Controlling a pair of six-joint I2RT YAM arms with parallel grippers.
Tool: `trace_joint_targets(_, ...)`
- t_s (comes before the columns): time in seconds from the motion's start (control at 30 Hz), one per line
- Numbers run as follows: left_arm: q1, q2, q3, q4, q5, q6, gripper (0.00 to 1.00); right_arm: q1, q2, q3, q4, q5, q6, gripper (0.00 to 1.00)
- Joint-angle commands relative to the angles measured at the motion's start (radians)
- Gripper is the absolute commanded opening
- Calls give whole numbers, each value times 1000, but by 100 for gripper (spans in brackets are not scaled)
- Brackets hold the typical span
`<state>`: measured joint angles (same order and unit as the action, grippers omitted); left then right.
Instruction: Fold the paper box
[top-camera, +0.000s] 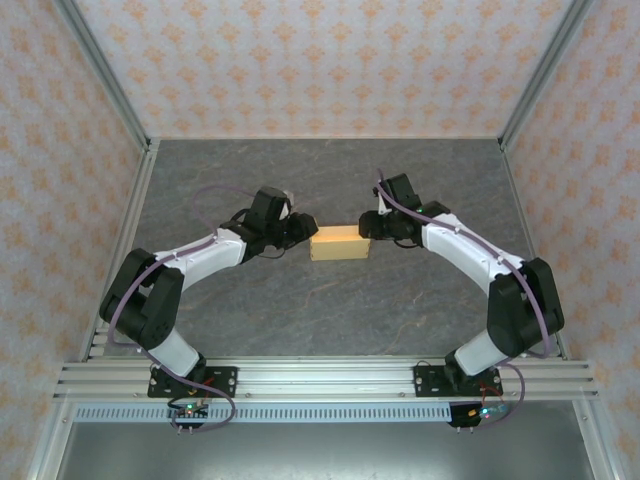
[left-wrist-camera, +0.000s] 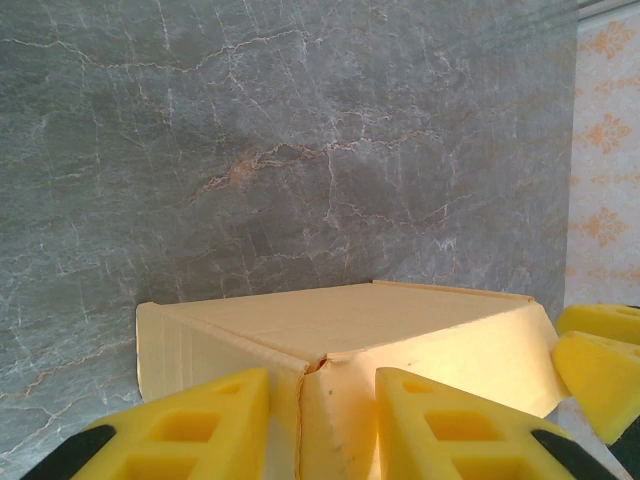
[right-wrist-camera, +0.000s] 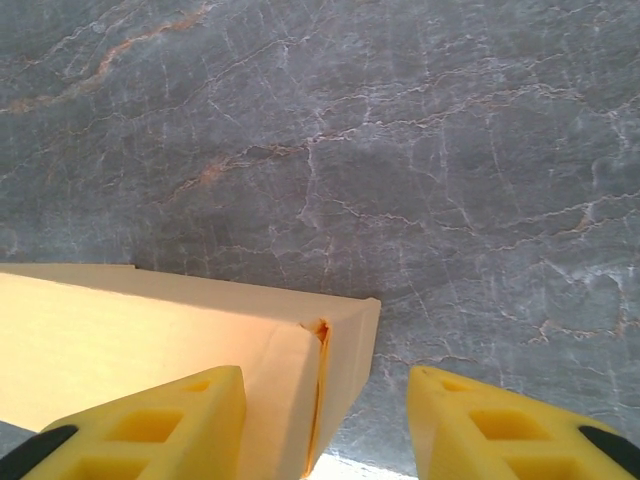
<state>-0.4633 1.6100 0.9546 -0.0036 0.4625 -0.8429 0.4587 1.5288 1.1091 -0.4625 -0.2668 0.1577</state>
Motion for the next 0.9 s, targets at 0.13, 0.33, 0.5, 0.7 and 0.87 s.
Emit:
trace_joint_targets(0.13, -17, -4, -19, -93, -54, 34, 29, -13, -7, -77, 68, -29, 28, 43)
trace_joint_targets(0.33, -17, 0, -68, -72, -53, 36, 26, -33, -14, -165, 133, -80, 61, 37)
trace_joint_targets(0.5, -18, 17, -81, -49, -41, 30, 22, -65, -7, -215, 210, -169, 104, 31)
trace_joint_targets(0.7, -20, 18, -115, -13, -36, 13, 18, -107, 1, -288, 344, -302, 188, 24)
trace_joint_targets(0.87, -21, 21, -145, 18, -30, 0, 16, -139, 11, -343, 442, -383, 256, 18)
